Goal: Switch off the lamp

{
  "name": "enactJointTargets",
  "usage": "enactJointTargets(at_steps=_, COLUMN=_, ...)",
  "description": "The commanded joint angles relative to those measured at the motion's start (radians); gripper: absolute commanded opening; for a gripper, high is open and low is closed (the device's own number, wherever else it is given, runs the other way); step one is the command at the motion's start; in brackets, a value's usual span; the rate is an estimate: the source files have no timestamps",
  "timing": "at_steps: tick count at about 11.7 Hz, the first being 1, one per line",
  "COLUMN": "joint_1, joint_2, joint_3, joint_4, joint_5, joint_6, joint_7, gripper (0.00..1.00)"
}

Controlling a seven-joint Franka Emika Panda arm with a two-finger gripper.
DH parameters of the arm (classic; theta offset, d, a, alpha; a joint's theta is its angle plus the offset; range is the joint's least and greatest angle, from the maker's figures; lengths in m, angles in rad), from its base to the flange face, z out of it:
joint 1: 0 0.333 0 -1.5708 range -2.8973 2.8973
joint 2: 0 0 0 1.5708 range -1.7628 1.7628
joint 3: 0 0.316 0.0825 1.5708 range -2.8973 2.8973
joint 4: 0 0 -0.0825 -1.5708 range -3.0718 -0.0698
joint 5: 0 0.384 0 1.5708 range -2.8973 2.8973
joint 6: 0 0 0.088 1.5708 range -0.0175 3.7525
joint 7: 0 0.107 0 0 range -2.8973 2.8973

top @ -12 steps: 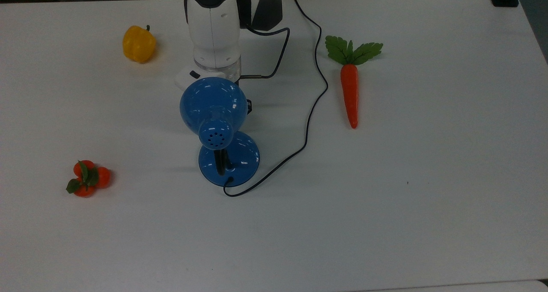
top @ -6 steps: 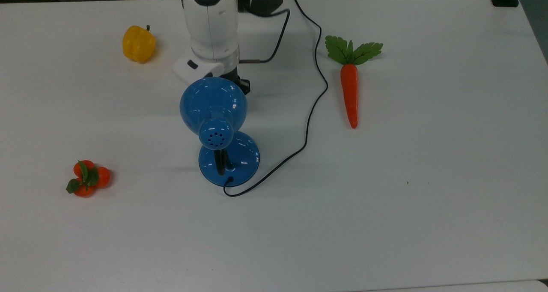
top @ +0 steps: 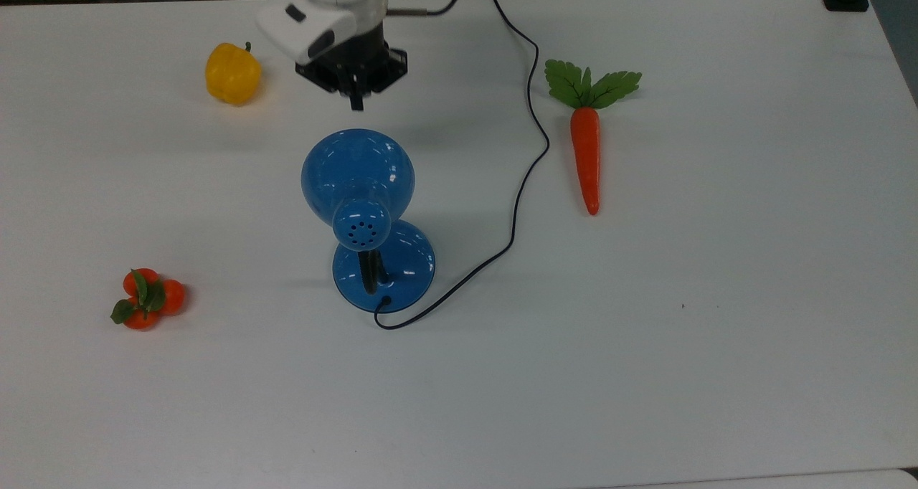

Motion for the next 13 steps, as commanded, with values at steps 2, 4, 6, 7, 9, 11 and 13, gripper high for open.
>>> enactJointTargets(at_steps=2, joint_1=0.005, joint_2=-0.071, joint_3=-0.005, joint_4=0.103, joint_5=-0.024, joint_6=-0.192, joint_7=0.003, gripper=0.00)
enactJointTargets(at_steps=4, joint_1=0.016, joint_2=-0.115, joint_3=-0.007, joint_4=0.105, joint_5=-0.024, joint_6=-0.197, joint_7=0.001, gripper=0.00)
enactJointTargets(at_steps=6, joint_1=0.042, joint_2=-0.151, joint_3=-0.013, joint_4=0.103, joint_5=-0.024, joint_6=-0.199, joint_7=0.001, gripper=0.00)
enactJointTargets(at_steps=7, joint_1=0.044, joint_2=-0.166, joint_3=-0.013, joint_4=0.103, joint_5=-0.024, joint_6=-0.204, joint_7=0.001, gripper=0.00)
enactJointTargets(at_steps=9, joint_1=0.044, joint_2=-0.178, joint_3=-0.013, joint_4=0.103, joint_5=-0.024, joint_6=-0.251, joint_7=0.000, gripper=0.00)
enactJointTargets(at_steps=11, joint_1=0.034, joint_2=-0.179, joint_3=-0.013, joint_4=0.113, joint_5=-0.022, joint_6=-0.295, joint_7=0.001, gripper=0.22)
enactJointTargets(at_steps=13, joint_1=0.027, joint_2=-0.183, joint_3=-0.013, joint_4=0.117, joint_5=-0.019, joint_6=-0.306, joint_7=0.000, gripper=0.62)
